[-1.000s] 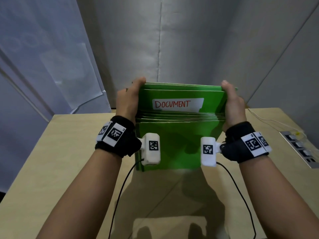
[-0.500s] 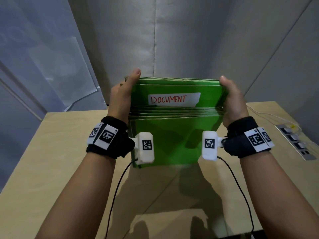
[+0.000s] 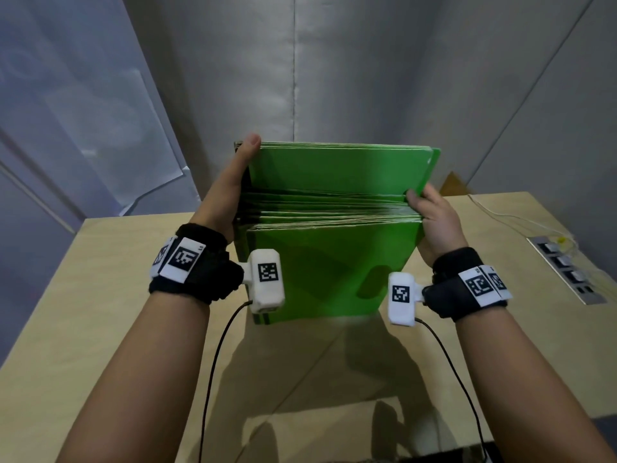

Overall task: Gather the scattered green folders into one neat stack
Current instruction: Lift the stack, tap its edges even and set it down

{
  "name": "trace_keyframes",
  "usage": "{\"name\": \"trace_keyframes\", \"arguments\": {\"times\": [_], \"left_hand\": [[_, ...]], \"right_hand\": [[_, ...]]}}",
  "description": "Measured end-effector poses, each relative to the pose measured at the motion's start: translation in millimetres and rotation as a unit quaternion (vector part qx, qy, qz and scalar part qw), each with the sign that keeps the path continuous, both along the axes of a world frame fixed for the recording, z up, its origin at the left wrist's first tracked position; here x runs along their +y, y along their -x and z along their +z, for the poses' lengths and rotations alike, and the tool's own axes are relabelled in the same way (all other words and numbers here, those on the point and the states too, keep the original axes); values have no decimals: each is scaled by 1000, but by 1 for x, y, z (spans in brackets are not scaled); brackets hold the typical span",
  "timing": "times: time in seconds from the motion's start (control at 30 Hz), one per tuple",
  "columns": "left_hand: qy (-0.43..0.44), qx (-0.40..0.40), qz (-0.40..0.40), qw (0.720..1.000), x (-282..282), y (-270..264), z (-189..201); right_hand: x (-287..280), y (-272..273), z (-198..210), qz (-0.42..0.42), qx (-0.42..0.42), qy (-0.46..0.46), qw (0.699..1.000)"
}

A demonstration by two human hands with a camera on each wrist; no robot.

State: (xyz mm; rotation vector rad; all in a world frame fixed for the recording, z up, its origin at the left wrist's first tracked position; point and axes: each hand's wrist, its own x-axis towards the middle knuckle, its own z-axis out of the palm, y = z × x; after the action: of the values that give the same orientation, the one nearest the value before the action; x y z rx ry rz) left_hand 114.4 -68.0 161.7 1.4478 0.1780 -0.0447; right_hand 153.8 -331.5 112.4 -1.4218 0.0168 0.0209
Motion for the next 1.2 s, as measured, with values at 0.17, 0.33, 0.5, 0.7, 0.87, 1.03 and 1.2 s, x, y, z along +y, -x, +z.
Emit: {"name": "trace_keyframes", "arguments": {"times": [0.17,0.33,0.5,0.7,0.87,1.03,1.2], "left_hand": [[11,-13,9,1000,1,-3,1],[13,-36,-14,999,11,0,-16],[14,-46,29,998,18,1,-41],[22,-21,72,997,16,-7,-41],[84,10,80,993,12,0,-50],[141,-26,98,985,9,-1,-62],[128,-85,100,983,10,7,-84]], "right_hand": [[5,1,9,0,10,28,1000],[2,-9,9,25,12,95,995],[4,-14,8,22,18,92,995],[8,-11,0,-13,-11,48,999],[8,-10,0,-37,-14,55,998],[17,-12,-5,-85,-10,37,996],[18,-1,-36,-92,28,-15,995]]}}
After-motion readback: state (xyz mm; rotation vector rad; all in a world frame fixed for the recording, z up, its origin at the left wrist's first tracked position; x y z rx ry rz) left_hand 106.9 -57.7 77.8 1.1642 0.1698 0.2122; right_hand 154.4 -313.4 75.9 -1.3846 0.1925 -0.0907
